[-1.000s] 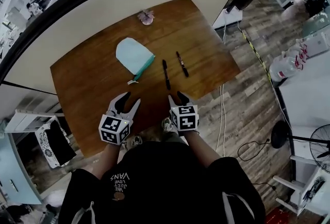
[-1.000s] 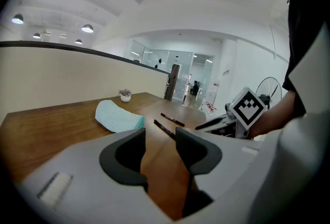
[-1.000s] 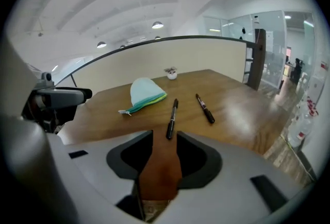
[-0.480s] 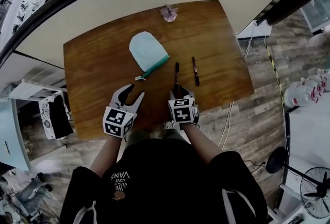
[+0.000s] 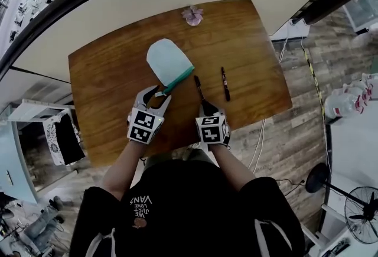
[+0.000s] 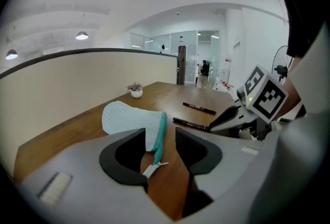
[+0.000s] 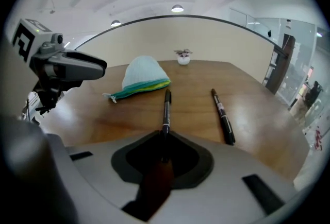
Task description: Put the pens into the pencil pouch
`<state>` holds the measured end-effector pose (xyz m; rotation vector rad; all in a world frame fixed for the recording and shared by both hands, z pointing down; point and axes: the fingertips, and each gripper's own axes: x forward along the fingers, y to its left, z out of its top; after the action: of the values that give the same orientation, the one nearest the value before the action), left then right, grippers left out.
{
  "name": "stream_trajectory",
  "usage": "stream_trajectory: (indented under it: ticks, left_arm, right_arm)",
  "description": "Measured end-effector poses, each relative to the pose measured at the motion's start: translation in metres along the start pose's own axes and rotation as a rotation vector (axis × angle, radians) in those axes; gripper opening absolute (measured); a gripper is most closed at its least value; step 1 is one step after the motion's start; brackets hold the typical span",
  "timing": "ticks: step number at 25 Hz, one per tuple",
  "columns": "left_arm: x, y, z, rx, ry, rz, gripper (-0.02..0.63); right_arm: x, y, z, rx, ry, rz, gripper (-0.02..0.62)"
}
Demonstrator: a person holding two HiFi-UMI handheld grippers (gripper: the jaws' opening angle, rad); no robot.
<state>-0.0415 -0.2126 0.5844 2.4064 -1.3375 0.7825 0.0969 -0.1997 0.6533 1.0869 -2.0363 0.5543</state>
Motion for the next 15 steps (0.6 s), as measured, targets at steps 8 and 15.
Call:
stream_trajectory:
  ticks: [8,15]
  left_arm:
    - [0.056,0.006,-0.013,0.119,0.115,-0.083,0.182]
    - [0.08,0.007,-0.029,0.182,0.2,-0.133,0.187]
  right_arm:
    - [-0.016,-0.009,-0.004,0.151,-0.004,-0.064,0.069]
    - [-0.032,-0.005,-0.013,0.223,-0.02,-0.093,0.069]
